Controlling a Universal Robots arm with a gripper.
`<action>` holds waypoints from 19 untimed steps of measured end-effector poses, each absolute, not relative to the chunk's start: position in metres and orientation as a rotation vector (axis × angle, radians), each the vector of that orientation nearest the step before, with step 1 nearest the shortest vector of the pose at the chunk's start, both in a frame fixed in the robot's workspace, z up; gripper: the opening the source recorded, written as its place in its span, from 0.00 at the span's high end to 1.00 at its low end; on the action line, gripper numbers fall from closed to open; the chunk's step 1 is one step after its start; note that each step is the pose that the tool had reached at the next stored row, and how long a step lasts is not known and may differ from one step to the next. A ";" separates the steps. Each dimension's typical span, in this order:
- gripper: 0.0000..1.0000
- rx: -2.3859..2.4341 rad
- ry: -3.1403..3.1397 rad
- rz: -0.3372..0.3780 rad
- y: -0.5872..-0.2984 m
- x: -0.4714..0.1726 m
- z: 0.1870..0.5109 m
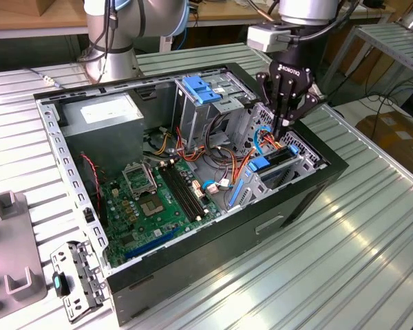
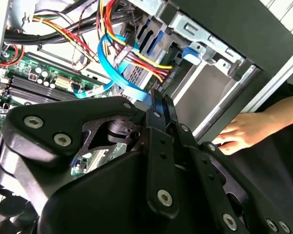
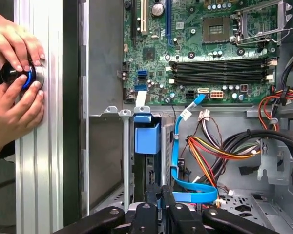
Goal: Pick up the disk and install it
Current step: 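Insert the second disk wire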
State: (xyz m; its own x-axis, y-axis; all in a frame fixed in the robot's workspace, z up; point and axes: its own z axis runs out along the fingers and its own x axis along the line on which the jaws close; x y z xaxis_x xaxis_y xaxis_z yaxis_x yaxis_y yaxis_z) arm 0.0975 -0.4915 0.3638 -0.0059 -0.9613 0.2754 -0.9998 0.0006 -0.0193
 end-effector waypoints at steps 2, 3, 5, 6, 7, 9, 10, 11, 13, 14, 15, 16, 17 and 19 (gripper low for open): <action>0.84 2.083 -2.094 0.319 -0.493 0.090 0.363; 0.84 2.087 -2.098 0.319 -0.494 0.090 0.363; 0.84 2.096 -2.110 0.313 -0.496 0.089 0.362; 0.84 2.102 -2.117 0.309 -0.497 0.088 0.362; 0.84 2.109 -2.125 0.303 -0.498 0.088 0.362; 0.84 2.121 -2.140 0.292 -0.501 0.087 0.362; 0.84 2.127 -2.146 0.288 -0.502 0.087 0.362; 0.84 2.135 -2.156 0.280 -0.504 0.086 0.362; 0.84 2.145 -2.167 0.269 -0.507 0.086 0.361; 0.84 2.152 -2.176 0.261 -0.509 0.085 0.361; 0.84 2.158 -2.183 0.255 -0.512 0.085 0.361; 0.84 2.163 -2.189 0.249 -0.513 0.085 0.361; 0.84 2.169 -2.196 0.243 -0.516 0.084 0.360; 0.84 2.177 -2.205 0.236 -0.518 0.083 0.360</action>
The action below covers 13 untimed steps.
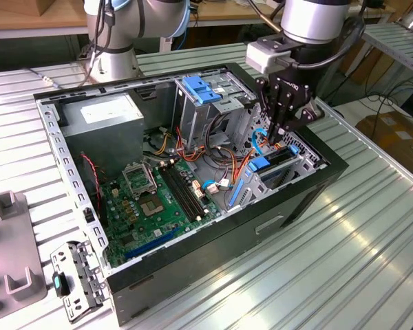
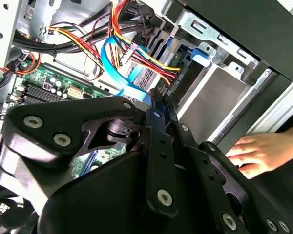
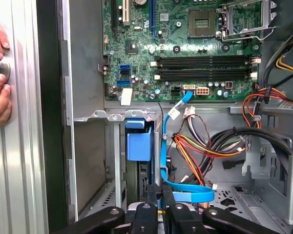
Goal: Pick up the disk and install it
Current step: 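Insert the second disk wire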
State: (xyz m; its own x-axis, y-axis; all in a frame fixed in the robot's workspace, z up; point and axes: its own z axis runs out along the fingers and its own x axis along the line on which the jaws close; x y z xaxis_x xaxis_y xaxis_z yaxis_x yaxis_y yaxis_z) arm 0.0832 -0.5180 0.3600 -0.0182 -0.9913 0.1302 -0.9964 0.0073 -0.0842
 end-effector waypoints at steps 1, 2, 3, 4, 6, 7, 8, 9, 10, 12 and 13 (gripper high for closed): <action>0.84 2.179 -2.207 0.237 -0.518 0.083 0.360; 0.84 2.180 -2.207 0.237 -0.518 0.082 0.360; 0.84 2.179 -2.207 0.237 -0.518 0.082 0.360; 0.84 2.180 -2.207 0.238 -0.518 0.081 0.360; 0.84 2.200 -2.232 0.274 -0.523 0.076 0.359; 0.84 2.219 -2.258 0.253 -0.536 0.076 0.357; 0.84 2.227 -2.268 0.241 -0.540 0.075 0.356; 0.84 2.248 -2.297 0.204 -0.549 0.075 0.353; 0.84 2.272 -2.329 0.155 -0.557 0.075 0.351; 0.84 2.277 -2.337 0.140 -0.559 0.075 0.350; 0.84 2.282 -2.344 0.128 -0.560 0.075 0.350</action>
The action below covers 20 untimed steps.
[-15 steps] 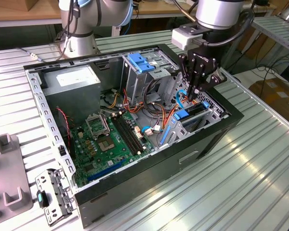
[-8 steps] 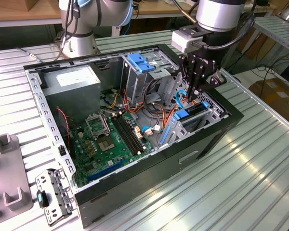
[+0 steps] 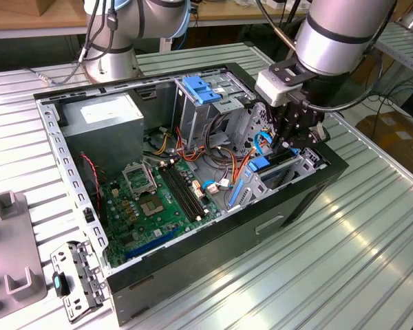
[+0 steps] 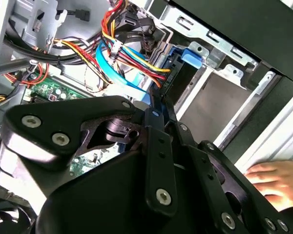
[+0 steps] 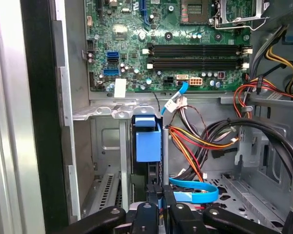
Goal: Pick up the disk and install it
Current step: 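Insert the second disk wire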
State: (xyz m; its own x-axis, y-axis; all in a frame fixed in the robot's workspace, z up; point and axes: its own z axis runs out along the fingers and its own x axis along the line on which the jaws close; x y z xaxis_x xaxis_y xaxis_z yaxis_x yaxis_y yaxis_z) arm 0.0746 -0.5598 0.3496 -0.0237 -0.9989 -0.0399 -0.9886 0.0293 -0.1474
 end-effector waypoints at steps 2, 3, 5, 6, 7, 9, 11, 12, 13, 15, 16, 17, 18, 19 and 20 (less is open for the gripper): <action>0.84 -2.088 2.147 -0.098 -0.564 0.075 0.349; 0.84 -2.085 2.145 -0.091 -0.566 0.075 0.349; 0.84 -2.075 2.138 -0.071 -0.569 0.075 0.349; 0.84 -2.072 2.136 -0.066 -0.569 0.075 0.349; 0.84 -2.071 2.135 -0.062 -0.570 0.075 0.349; 0.84 -2.066 2.131 -0.053 -0.573 0.075 0.348; 0.84 -2.059 2.126 -0.040 -0.575 0.075 0.348; 0.84 -2.055 2.123 -0.032 -0.576 0.075 0.348; 0.84 -2.051 2.120 -0.024 -0.578 0.075 0.348; 0.84 -2.046 2.116 -0.015 -0.580 0.075 0.347; 0.84 -2.046 2.116 -0.014 -0.580 0.075 0.346; 0.84 -2.045 2.116 -0.014 -0.580 0.075 0.345; 0.84 -2.045 2.116 -0.014 -0.580 0.075 0.345; 0.84 -2.045 2.116 -0.013 -0.580 0.075 0.345; 0.84 -2.045 2.116 -0.013 -0.580 0.075 0.344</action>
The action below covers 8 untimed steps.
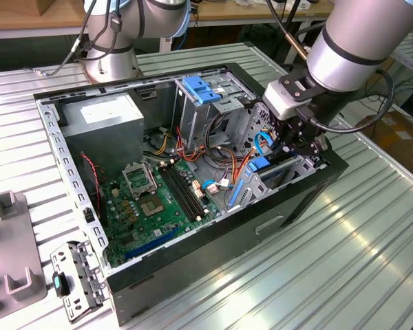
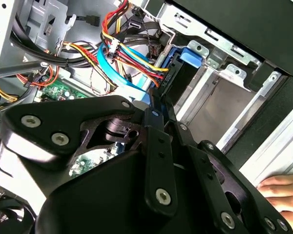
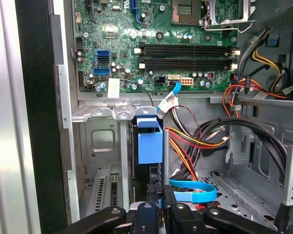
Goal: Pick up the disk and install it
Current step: 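Insert the second disk wire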
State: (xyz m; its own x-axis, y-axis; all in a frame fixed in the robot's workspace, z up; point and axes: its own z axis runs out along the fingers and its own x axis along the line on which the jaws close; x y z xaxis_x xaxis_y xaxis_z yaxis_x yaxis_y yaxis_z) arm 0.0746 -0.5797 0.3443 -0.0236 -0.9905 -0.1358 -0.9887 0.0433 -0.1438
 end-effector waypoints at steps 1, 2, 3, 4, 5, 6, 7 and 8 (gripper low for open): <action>0.84 -2.045 2.116 -0.013 -0.580 0.075 0.344; 0.84 -2.045 2.116 -0.013 -0.580 0.075 0.343; 0.84 -2.045 2.116 -0.013 -0.580 0.075 0.342; 0.84 -2.045 2.116 -0.013 -0.580 0.075 0.342; 0.84 -2.045 2.116 -0.013 -0.580 0.075 0.341; 0.84 -2.045 2.116 -0.013 -0.580 0.075 0.340; 0.84 -2.045 2.116 -0.013 -0.580 0.075 0.340; 0.84 -2.045 2.116 -0.013 -0.580 0.075 0.339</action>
